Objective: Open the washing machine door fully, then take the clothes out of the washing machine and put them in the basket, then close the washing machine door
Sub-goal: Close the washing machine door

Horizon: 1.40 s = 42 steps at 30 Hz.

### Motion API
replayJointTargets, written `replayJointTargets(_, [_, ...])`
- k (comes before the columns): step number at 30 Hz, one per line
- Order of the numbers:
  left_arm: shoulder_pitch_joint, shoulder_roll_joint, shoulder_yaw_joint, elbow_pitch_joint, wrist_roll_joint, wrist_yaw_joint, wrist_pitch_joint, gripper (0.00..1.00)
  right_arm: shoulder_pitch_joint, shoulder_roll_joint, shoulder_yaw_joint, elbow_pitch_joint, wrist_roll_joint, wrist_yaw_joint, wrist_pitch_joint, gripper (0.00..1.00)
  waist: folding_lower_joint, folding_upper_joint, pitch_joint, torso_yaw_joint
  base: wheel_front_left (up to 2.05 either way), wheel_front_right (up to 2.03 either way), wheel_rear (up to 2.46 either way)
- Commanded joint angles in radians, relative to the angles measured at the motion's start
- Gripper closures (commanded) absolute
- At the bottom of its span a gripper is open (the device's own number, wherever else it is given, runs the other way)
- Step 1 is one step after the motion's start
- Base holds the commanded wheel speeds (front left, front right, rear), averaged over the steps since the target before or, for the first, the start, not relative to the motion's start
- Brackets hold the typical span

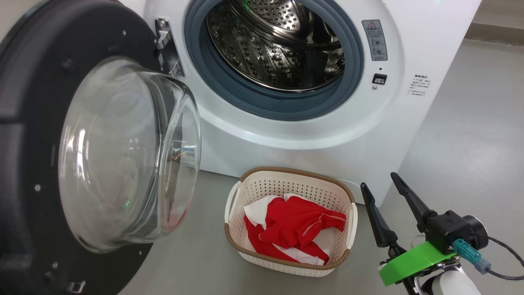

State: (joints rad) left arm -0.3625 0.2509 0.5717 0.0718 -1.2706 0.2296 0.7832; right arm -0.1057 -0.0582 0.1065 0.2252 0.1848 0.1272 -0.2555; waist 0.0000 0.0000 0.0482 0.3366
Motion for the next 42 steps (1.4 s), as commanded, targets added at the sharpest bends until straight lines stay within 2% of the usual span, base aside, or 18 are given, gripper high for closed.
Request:
replayJointTargets(1, [0.003,0.027,0.005,-0.042,-0.008,0.003,0.017,1.0,-0.029,0.001,0.022,-0.021,0.007,0.003,-0.006,0.0,0.0,0.0,0.0,0.0,0.0,0.0,0.0])
replayJointTargets(14, [0.035,-0.053,-0.046,-0.182,-0.04,0.027,0.058,1.0,-0.038,0.004,0.022,-0.021,0.008,0.003,-0.006,0.0,0.0,0.0,0.014,-0.011,0.0,0.0,0.0])
replayJointTargets(23, [0.057,-0.111,-0.085,-0.256,-0.05,0.024,0.063,1.0,-0.047,0.005,0.028,-0.019,0.012,0.003,-0.006,0.0,0.0,0.0,0.026,-0.038,0.0,0.0,0.0])
replayJointTargets(30, [0.065,-0.151,-0.122,-0.279,-0.06,0.021,0.058,1.0,-0.049,0.006,0.027,-0.017,0.014,0.003,-0.006,0.0,0.0,0.0,0.03,-0.056,0.0,0.0,0.0])
replayJointTargets(42, [0.059,-0.182,-0.173,-0.29,-0.082,0.009,0.038,1.0,-0.06,0.007,0.035,-0.013,0.016,0.003,-0.006,0.0,0.0,0.0,0.038,-0.077,0.0,0.0,0.0])
